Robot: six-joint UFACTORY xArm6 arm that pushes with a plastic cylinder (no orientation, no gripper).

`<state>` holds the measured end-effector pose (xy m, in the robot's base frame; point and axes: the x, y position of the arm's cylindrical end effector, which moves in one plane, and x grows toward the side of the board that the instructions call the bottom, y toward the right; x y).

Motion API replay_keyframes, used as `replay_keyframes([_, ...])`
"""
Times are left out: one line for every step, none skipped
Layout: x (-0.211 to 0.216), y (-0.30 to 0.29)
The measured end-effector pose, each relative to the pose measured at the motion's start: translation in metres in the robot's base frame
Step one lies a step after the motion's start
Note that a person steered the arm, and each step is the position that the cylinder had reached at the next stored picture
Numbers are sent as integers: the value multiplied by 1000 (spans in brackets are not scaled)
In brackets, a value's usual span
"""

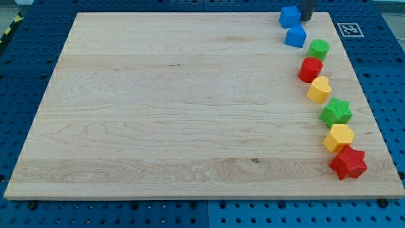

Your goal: Push the green circle between the red circle and triangle

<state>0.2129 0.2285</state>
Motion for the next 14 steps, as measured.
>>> replay_keyframes([0,1])
replay_keyframes([9,29])
replay_keyframes([29,57])
replay_keyframes([72,60])
replay_keyframes([108,43])
replay_keyframes([109,41])
replay_keyframes([109,41])
replay_keyframes([120,41])
replay_keyframes([123,41])
replay_keyframes([123,38])
replay_keyframes([123,30])
replay_keyframes([123,19])
replay_keyframes([124,11])
replay_keyframes([124,10])
